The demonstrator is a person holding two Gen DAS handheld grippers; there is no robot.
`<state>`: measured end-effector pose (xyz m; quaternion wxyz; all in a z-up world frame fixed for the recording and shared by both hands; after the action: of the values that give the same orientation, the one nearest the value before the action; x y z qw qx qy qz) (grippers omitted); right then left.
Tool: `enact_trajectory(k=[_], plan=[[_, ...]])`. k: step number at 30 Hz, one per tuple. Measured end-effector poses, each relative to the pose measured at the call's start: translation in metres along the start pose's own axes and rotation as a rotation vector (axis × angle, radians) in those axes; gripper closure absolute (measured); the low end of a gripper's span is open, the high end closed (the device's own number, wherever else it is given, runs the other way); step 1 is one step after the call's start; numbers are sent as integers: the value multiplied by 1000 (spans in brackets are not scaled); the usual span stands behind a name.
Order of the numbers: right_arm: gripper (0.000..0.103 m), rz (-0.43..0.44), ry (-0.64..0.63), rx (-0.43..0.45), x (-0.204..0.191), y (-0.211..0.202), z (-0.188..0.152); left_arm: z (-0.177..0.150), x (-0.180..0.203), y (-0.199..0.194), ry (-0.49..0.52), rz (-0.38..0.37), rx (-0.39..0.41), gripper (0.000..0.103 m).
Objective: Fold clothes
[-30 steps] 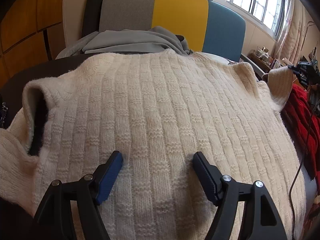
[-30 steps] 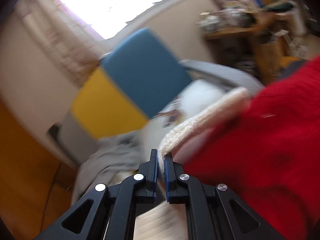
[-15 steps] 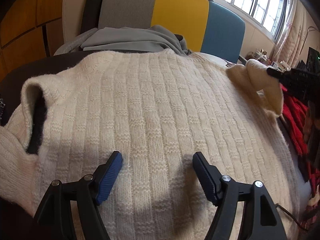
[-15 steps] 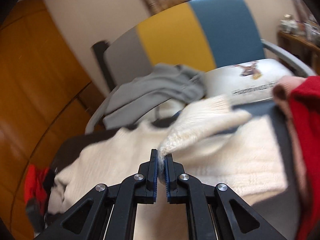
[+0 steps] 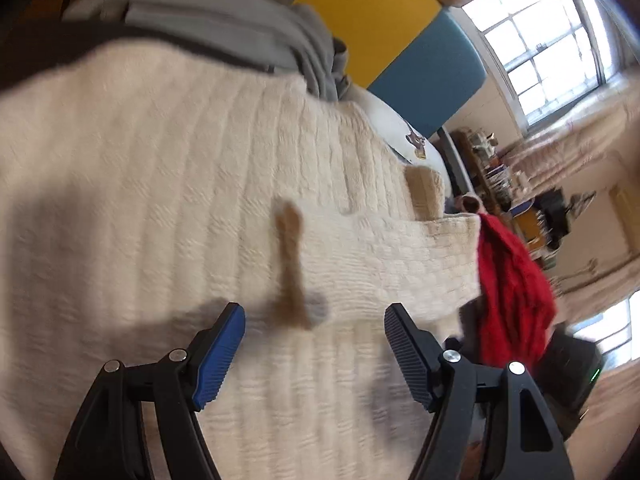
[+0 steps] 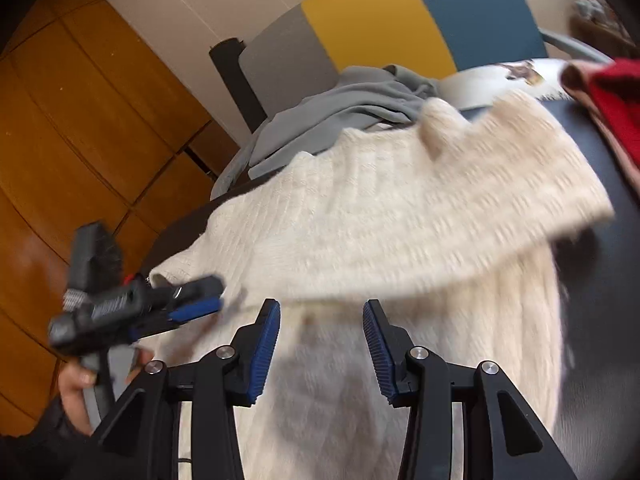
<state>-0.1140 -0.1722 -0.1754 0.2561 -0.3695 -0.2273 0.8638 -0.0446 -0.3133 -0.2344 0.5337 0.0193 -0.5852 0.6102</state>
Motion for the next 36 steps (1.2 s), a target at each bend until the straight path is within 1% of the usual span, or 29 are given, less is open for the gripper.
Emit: enact_trajectory(k=[3, 4, 6, 8, 11, 13, 17, 18, 19, 20, 21, 22, 23, 24, 26, 29, 33, 36], plan=[[53, 3, 35, -13, 11, -3, -16, 1, -1, -2, -91, -9, 46, 30], [53, 4, 48, -18, 15, -4, -21, 3, -3, -5, -111, 2, 70, 30], [53, 21, 79, -7, 20, -4, -27, 8, -4, -3, -119, 34, 81, 29], [53, 47, 106, 9, 23, -5, -26, 11, -4, 2, -101, 71, 68, 29], [53, 75, 125, 18, 27, -6, -27, 17, -2, 6, -67, 125, 80, 29], [53, 81, 124, 21, 27, -5, -28, 19, 2, 12, -55, 131, 66, 28], [53, 89, 120, 25, 27, -3, -28, 23, 19, 24, 8, 152, 53, 28], [53, 90, 120, 26, 27, -3, -28, 23, 22, 26, 21, 158, 49, 30], [53, 92, 121, 27, 26, -2, -28, 23, 26, 30, 45, 176, 43, 36], [53, 93, 122, 28, 26, -2, -28, 23, 29, 33, 70, 199, 37, 45], [53, 94, 123, 29, 26, -2, -28, 23, 30, 37, 95, 218, 25, 78], [53, 96, 125, 29, 26, -1, -27, 23, 32, 41, 104, 210, 2, 96], [53, 97, 127, 30, 26, -1, -27, 23, 36, 44, 106, 189, -24, 97], [53, 99, 129, 30, 26, 0, -27, 27, 43, 41, 103, 152, -22, 97], [53, 103, 132, 30, 26, 1, -27, 41, 60, 25, 94, 64, 10, 97], [53, 112, 143, 30, 27, 3, -27, 68, 102, -13, 111, -73, 69, 97], [53, 116, 155, 25, 27, 4, -27, 101, 178, -72, 220, -210, 165, 97], [52, 130, 181, 21, 28, 5, -25, 119, 214, -111, 284, -251, 238, 97]])
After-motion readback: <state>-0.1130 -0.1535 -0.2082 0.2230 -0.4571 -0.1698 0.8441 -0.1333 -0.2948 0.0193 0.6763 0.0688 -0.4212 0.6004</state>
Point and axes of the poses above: each gripper's, at about its wrist camera, not at the fingertips, and y roughly the way its jaws point, x to its right, z to its top, the point moved 10 cm from there along y, roughly the way its jaws point, and after that the axes turned 3 degrees about x, right-handed, at the moved point
